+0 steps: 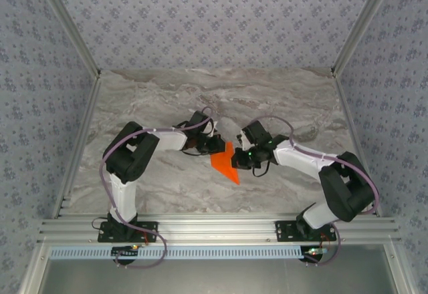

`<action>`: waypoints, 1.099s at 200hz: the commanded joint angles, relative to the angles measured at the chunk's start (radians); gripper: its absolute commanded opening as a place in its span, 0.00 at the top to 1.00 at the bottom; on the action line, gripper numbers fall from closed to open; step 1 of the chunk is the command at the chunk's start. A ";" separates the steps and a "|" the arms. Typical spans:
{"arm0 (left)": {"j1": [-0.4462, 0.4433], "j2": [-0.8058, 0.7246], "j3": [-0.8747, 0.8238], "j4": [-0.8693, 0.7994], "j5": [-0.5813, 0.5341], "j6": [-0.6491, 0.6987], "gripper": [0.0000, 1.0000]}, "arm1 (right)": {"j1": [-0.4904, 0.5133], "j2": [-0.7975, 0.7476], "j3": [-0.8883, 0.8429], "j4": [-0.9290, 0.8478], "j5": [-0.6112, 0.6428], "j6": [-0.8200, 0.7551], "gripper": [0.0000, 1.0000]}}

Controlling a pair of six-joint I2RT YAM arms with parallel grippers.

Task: Fold a paper plane with a square sheet of paper (fold left side to right side)
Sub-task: Fourth fold the wing at the center of the table.

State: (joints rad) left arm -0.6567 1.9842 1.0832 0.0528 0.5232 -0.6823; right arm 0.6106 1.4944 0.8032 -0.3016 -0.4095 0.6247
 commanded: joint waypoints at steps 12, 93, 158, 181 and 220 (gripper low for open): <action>0.000 0.018 -0.029 -0.030 -0.055 0.001 0.91 | 0.012 0.093 0.037 0.180 -0.020 0.165 1.00; -0.001 0.018 -0.034 -0.024 -0.057 0.000 0.91 | 0.040 0.211 0.038 0.123 0.040 0.172 1.00; 0.000 0.018 -0.037 -0.024 -0.063 0.003 0.91 | 0.039 0.148 -0.058 0.055 0.051 0.165 1.00; 0.001 0.016 -0.037 -0.024 -0.065 0.002 0.91 | 0.039 0.113 -0.105 0.035 0.050 0.171 1.00; 0.001 0.016 -0.035 -0.028 -0.069 0.006 0.91 | 0.047 0.054 -0.177 -0.024 0.044 0.165 1.00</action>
State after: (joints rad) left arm -0.6567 1.9842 1.0771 0.0650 0.5262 -0.6926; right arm 0.6441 1.5719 0.6910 -0.1505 -0.3878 0.7826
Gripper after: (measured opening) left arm 0.087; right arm 0.026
